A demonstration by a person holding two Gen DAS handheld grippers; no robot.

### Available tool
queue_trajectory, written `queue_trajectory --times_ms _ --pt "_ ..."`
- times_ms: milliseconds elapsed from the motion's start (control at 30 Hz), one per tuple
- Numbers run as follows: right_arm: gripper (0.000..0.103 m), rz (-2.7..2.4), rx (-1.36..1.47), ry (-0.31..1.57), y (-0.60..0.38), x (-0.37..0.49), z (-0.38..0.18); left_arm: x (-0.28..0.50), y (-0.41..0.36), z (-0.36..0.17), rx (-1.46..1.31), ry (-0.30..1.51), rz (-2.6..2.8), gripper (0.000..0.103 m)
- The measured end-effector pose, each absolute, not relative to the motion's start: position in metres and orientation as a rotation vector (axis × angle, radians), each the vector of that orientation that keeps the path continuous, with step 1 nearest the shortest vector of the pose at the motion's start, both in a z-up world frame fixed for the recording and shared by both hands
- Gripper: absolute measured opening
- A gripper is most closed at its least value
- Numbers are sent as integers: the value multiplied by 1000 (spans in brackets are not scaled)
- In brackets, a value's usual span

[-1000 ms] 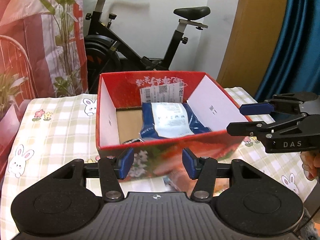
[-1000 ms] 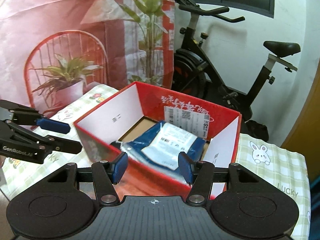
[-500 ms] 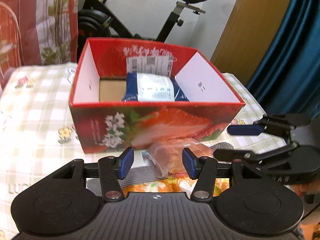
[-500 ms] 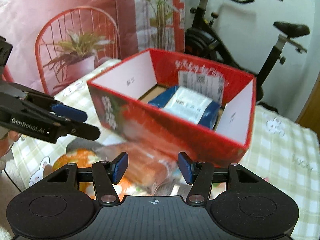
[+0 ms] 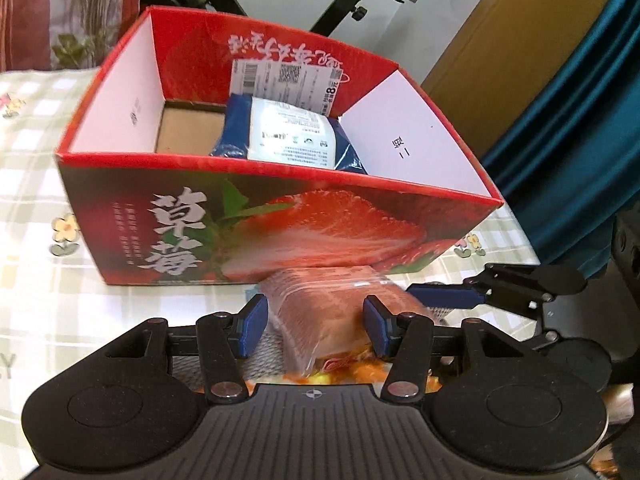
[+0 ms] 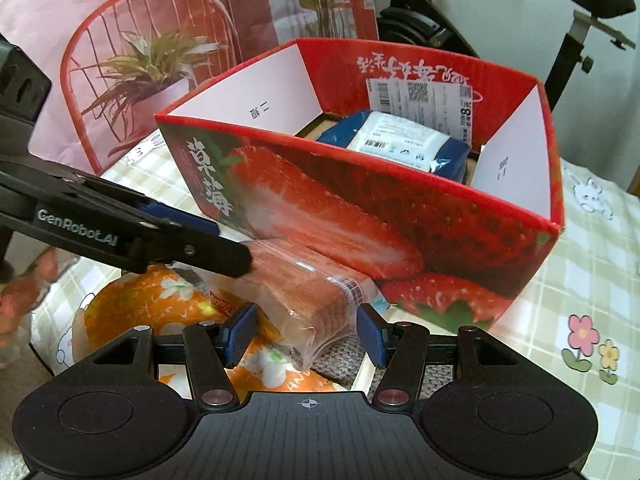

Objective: Organize soft objects
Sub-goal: 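Lower both grippers to the wrapped bread loaf beside the box and close them, then lift the wrapped bread with both grippers and carry it over the red box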

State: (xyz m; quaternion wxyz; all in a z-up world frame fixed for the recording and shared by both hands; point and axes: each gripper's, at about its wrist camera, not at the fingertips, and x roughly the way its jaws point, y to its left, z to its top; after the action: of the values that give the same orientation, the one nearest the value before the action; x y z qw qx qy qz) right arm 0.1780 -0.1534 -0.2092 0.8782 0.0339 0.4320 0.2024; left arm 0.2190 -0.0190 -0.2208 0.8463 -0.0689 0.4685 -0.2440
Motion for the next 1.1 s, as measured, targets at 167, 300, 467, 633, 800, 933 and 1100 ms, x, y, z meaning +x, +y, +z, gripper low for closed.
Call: queue_trajectory --times_ms 167,300,467,633,800,933,1100 --pt "61 446 96 917 -158 185 -216 231 -20 -228 -199 1017 -537 55" --pt "63 469 120 924 -160 190 -221 239 -19 -234 -232 1036 -536 55" --pt "65 489 126 931 -160 194 -224 243 -20 -238 -238 1052 -535 56" --pt "68 504 133 936 -158 195 -226 244 -19 -240 -254 1065 -540 57" --pt "70 512 168 943 -158 198 -231 245 -19 -242 -263 1070 -553 57" --pt "65 510 157 932 -154 195 -228 243 -16 -243 -299 1069 -560 55" --pt "63 504 132 906 -147 189 -219 234 -17 -232 -282 1037 -572 55"
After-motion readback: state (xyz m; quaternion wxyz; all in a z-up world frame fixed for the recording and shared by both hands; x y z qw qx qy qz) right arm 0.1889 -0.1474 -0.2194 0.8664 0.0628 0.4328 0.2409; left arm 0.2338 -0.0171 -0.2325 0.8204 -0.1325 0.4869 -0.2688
